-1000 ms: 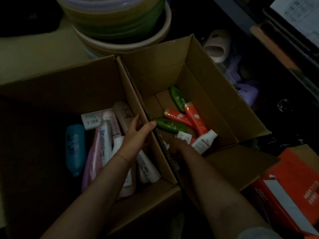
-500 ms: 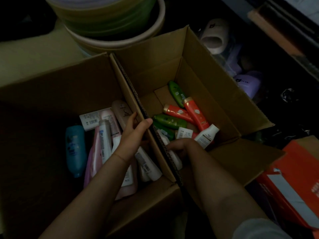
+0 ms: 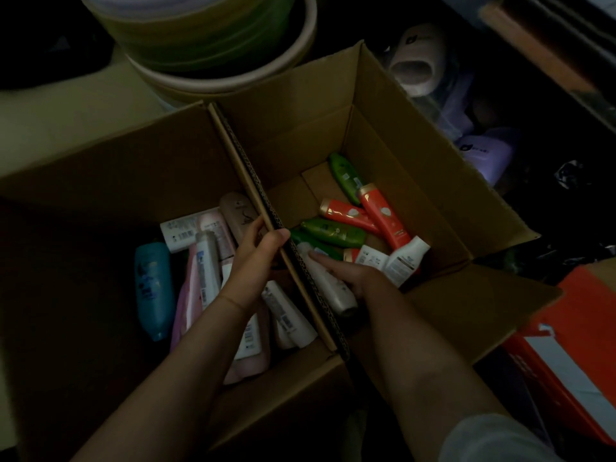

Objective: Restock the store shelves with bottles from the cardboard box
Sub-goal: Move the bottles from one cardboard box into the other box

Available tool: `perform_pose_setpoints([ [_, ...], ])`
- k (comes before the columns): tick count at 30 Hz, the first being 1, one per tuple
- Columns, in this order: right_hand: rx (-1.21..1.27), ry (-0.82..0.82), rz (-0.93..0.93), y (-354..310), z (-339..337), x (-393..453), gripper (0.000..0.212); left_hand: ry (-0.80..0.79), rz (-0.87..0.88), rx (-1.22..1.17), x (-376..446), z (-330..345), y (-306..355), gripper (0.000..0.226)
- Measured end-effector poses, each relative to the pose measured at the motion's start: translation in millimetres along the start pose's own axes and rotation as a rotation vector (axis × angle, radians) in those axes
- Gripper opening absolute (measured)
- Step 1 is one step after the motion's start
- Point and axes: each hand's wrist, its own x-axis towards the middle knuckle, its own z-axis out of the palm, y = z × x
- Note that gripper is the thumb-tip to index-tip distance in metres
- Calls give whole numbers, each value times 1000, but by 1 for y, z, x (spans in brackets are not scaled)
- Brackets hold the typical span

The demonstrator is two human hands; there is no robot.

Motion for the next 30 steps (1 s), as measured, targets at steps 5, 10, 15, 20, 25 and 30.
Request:
perform_pose_setpoints([
  [5, -30, -137, -85, -8, 14, -31, 104, -5, 0, -4, 1, 0, 1, 45],
  [10, 61, -112, -227, -21, 14, -59, 76, -6, -10, -39, 2, 1, 1, 76],
  [15, 123, -103, -260, -30, 18, -95, 41, 12, -21, -16, 0, 0, 4, 90],
  [20, 261, -3, -558, -74, 27, -168, 34, -67, -79, -15, -4, -7, 13, 96],
  [25, 175, -167, -835, -113, 55, -248, 41, -45, 59, -246, -12, -38, 46, 70],
  [30, -375, -45, -930, -134, 124, -261, 33, -62, 200, -478, -5, -81, 76, 64],
])
